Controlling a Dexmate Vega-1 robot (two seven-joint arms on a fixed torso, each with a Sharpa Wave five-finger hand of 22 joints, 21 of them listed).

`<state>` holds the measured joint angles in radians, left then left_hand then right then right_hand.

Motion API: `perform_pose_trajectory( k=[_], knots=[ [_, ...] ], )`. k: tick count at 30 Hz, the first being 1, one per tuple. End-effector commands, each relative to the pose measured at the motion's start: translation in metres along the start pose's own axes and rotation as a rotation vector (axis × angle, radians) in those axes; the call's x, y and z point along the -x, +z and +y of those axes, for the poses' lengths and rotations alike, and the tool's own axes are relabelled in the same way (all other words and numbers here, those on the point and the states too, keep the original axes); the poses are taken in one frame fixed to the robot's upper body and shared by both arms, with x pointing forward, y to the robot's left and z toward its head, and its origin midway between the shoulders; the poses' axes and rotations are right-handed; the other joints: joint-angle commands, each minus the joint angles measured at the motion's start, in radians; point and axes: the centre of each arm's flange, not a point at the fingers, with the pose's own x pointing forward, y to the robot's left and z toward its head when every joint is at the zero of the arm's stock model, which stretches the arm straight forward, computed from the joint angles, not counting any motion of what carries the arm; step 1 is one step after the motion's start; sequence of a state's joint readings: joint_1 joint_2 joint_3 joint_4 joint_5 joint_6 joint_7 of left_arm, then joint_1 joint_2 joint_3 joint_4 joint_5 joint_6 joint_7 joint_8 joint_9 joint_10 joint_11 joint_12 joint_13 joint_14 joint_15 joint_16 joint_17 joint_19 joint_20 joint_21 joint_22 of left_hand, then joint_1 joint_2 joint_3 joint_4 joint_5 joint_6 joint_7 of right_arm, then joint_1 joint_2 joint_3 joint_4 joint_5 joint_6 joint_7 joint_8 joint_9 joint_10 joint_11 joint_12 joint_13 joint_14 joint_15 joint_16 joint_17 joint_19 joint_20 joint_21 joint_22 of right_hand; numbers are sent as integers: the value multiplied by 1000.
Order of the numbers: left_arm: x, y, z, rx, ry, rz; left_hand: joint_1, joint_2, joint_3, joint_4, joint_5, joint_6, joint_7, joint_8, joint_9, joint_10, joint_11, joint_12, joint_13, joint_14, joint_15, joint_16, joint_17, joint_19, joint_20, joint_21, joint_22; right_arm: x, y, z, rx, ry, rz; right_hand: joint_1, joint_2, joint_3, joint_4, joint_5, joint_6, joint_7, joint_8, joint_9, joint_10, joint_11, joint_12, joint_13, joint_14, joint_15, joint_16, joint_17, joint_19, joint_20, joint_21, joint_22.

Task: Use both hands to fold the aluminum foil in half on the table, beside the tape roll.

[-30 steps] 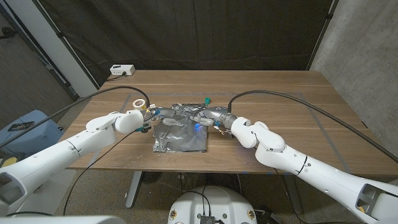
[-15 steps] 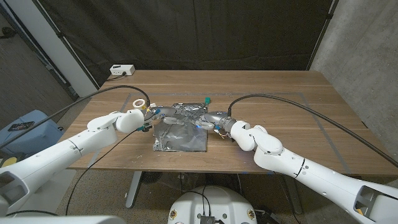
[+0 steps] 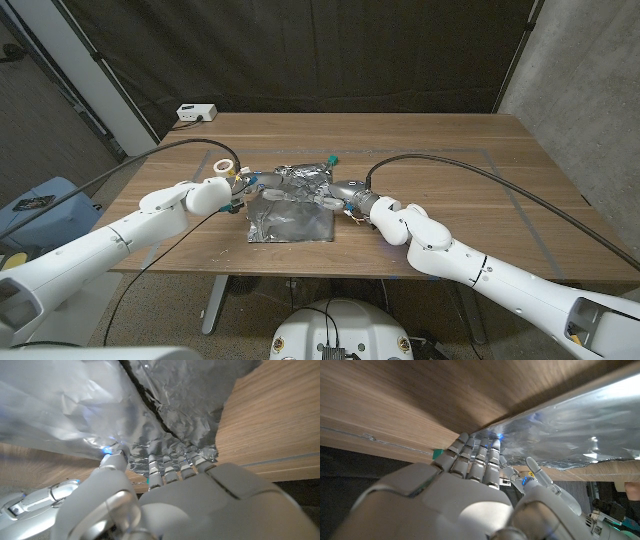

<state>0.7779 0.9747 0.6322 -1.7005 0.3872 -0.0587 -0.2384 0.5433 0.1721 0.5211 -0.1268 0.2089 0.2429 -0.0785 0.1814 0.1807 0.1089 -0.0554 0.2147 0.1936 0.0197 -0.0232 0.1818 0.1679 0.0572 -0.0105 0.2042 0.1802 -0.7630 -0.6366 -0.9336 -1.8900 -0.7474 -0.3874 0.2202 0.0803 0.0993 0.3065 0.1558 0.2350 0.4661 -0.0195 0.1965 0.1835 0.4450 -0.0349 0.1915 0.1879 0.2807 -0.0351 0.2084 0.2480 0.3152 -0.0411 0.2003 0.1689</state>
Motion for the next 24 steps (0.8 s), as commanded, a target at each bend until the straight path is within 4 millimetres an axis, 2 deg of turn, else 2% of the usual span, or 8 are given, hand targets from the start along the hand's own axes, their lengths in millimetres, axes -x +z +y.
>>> perform_pose_trajectory(
  k=[1, 16, 24],
  knots=[
    [-1, 2, 1, 0, 4, -8, 5, 2, -4, -2, 4, 3, -2, 3, 1, 8, -4, -1, 3, 4, 0, -2, 1, 6, 0, 0, 0, 15, 2, -15, 6, -25, 1, -12, 50, 8, 0, 4, 1, 4, 2, 2, 2, 5, 2, 3, -3, -6, -2, 1, -5, -22, -2, 3],
    [-3, 4, 1, -5, 11, -11, 5, 2, -5, -2, 4, 3, -2, 3, 1, 8, -3, -1, 3, 5, 0, -2, 1, 7, 0, 0, 0, 36, 9, -38, -3, -53, -24, -13, 47, 11, -2, 5, -2, 6, 1, 2, -1, 9, 1, 3, -5, 0, -3, -4, -4, -19, -3, 3],
    [-7, 5, 1, -1, 10, -9, 5, 2, -5, -2, 4, 3, -1, 3, 1, 7, -4, -1, 3, 6, 0, -2, 1, 7, 0, 0, 0, 54, 11, -48, -29, -13, -3, -14, 45, 12, -3, 5, -8, 9, -2, 2, -8, 9, -2, 3, -8, 5, -5, -7, -5, -16, -3, 3]
  ],
)
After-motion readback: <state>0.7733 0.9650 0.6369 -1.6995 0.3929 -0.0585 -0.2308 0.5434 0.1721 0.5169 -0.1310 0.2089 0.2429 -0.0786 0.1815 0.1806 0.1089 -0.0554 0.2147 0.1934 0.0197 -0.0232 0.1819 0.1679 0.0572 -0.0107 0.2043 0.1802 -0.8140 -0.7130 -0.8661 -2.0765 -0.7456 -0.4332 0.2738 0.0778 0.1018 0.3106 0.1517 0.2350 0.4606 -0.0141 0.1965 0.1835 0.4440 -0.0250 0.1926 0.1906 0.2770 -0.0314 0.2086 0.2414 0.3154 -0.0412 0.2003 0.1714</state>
